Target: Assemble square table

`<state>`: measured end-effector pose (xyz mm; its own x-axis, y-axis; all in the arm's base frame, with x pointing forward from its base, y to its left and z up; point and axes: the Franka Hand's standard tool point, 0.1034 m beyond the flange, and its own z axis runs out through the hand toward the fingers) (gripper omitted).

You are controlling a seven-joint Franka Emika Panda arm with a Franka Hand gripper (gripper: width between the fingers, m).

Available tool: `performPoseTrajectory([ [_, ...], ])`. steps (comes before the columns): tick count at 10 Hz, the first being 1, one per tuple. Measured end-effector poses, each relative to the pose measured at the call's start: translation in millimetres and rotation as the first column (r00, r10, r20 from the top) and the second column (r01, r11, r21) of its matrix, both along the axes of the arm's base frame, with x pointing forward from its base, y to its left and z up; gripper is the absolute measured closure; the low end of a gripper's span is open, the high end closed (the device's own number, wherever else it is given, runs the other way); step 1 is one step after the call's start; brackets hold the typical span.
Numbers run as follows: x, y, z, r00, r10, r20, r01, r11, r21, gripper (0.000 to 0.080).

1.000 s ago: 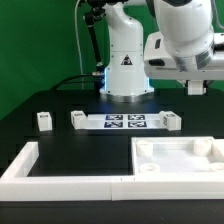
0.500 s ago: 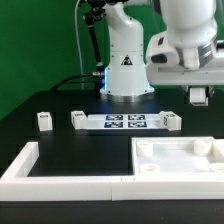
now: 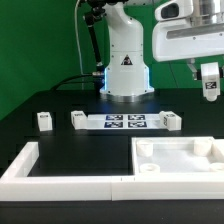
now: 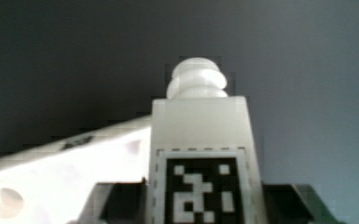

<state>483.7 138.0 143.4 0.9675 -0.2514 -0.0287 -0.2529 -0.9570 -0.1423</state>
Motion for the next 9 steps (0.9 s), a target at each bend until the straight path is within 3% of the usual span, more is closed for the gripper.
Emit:
performPoseTrajectory([
  [1, 0.1, 0.3, -0.5, 1.0, 0.002, 0.029, -0.002, 1.0, -0.003, 0.0511],
  [3, 44.1, -7.8, 22.0, 0.976, 0.083, 0.2, -0.073, 0.996, -0.057, 0.0511],
  [4, 57.6, -5.6, 29.6, 0.955, 0.132, 0.265, -0.112, 0.99, -0.091, 0.0511],
  [5, 60.9, 5.5, 34.5, 0.924, 0.147, 0.353, -0.121, 0.988, -0.095, 0.0511],
  [9, 54.3, 7.9, 29.6, 0.906, 0.154, 0.395, -0.133, 0.988, -0.08, 0.0511],
])
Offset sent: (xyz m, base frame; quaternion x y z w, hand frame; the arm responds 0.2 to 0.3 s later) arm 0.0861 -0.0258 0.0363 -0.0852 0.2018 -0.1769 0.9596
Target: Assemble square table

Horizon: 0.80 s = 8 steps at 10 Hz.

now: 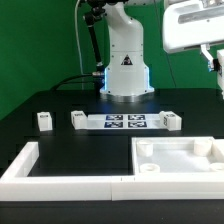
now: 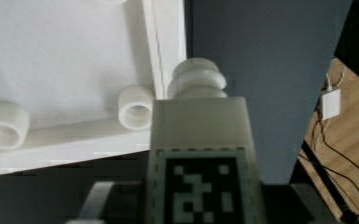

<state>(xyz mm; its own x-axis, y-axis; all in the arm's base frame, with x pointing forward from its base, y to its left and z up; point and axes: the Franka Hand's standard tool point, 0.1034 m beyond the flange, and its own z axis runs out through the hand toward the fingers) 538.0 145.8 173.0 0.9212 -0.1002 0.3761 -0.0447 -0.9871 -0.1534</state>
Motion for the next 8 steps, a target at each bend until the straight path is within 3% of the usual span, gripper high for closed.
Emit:
performPoseTrajectory([
  [1, 10.7, -9.0, 1.9, 0.997, 0.071, 0.018, -0.07, 0.997, -0.038, 0.0511],
  [3, 53.2, -30.1, -3.9, 0.961, 0.245, 0.129, -0.229, 0.965, -0.13, 0.0511],
  [4, 52.4, -29.9, -9.5, 0.967, 0.227, 0.119, -0.214, 0.97, -0.116, 0.0511],
  [8, 51.4, -28.4, -10.7, 0.964, 0.238, 0.118, -0.224, 0.967, -0.12, 0.0511],
])
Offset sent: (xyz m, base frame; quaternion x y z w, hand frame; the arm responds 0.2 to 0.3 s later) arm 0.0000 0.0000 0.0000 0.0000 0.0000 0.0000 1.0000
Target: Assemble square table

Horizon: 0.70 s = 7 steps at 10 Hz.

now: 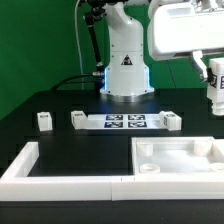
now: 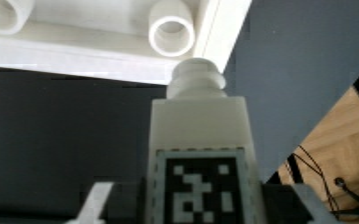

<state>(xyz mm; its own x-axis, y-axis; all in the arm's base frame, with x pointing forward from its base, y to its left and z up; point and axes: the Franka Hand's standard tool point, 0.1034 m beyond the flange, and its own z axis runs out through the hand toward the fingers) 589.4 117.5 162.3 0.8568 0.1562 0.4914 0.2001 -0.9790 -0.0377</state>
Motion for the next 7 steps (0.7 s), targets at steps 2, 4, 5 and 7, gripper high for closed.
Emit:
performPoseTrajectory([
  [2, 11.3, 0.2, -23.1, 0.999, 0.019, 0.027, -0.019, 1.0, 0.002, 0.0511],
  [4, 26.7, -3.0, -40.2, 0.999, 0.027, 0.041, -0.027, 1.0, 0.002, 0.0511],
  [5, 26.5, -0.1, -47.6, 0.999, 0.022, 0.037, -0.022, 1.0, 0.009, 0.0511],
  [7, 25.2, -2.8, -56.3, 1.0, 0.012, 0.025, -0.012, 1.0, 0.01, 0.0511],
])
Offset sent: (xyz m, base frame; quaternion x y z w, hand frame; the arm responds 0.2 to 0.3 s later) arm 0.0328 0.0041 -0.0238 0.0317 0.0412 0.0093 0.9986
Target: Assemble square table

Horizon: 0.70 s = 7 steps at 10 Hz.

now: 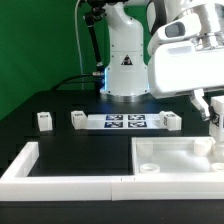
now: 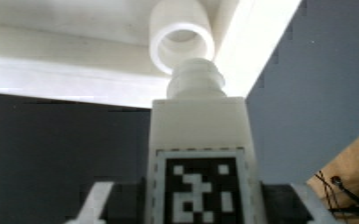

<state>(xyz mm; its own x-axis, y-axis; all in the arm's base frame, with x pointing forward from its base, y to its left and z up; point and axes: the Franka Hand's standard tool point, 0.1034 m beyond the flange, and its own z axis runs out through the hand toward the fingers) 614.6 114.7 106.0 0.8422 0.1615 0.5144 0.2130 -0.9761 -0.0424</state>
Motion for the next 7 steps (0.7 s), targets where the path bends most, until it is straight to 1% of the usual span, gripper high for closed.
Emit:
performPoseTrajectory([
  [3, -4.9, 0.5, -14.7, 0.999, -0.019, -0.025, 0.019, 1.0, 0.009, 0.0511],
  [5, -1.5, 0.0, -19.5, 0.999, -0.022, -0.028, 0.022, 1.0, 0.01, 0.0511],
  [7, 6.2, -0.6, -21.7, 0.999, -0.033, -0.023, 0.033, 0.999, 0.016, 0.0511],
])
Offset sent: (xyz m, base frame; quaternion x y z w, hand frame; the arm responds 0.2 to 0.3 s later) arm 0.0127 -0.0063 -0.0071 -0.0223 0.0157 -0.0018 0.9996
